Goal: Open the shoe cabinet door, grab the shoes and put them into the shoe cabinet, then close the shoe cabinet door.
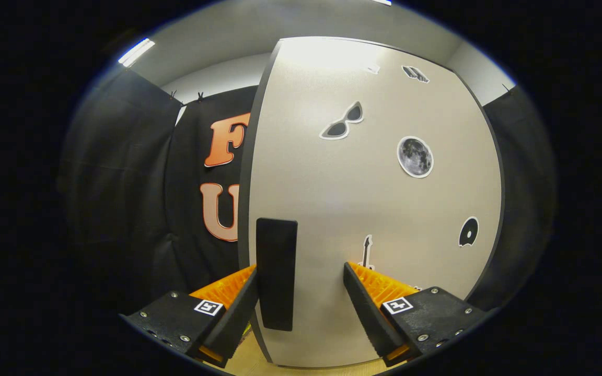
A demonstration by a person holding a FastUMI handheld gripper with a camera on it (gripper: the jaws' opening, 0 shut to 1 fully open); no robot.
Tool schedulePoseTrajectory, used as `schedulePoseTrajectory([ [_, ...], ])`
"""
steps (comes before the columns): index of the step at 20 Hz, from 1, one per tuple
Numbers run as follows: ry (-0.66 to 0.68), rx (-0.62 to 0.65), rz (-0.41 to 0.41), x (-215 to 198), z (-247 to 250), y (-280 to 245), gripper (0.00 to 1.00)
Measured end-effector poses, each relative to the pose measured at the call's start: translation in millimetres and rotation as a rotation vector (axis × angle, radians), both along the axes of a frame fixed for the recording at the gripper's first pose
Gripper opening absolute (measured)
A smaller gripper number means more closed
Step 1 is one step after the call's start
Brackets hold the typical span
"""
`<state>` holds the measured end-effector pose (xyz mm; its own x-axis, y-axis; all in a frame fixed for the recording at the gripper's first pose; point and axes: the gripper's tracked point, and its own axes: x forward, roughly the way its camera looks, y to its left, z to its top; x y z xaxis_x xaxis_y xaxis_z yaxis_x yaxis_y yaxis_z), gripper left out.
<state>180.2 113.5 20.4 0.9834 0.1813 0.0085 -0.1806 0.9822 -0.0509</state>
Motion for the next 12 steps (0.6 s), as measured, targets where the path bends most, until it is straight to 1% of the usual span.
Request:
schedulePoseTrajectory([
  [3,0.003,0.022,0.001,-4,2,-1,0.95],
  [5,-0.006,0.014,0.002,-14,7,-3,0.95],
  [7,-0.039,-0.015,-0.009,-30,19,-7,0.95],
  [10,-0.041,-0.013,-0.015,-57,29,-13,0.95],
  [12,-0.049,-0.021,-0.039,-76,36,-23,0.95],
])
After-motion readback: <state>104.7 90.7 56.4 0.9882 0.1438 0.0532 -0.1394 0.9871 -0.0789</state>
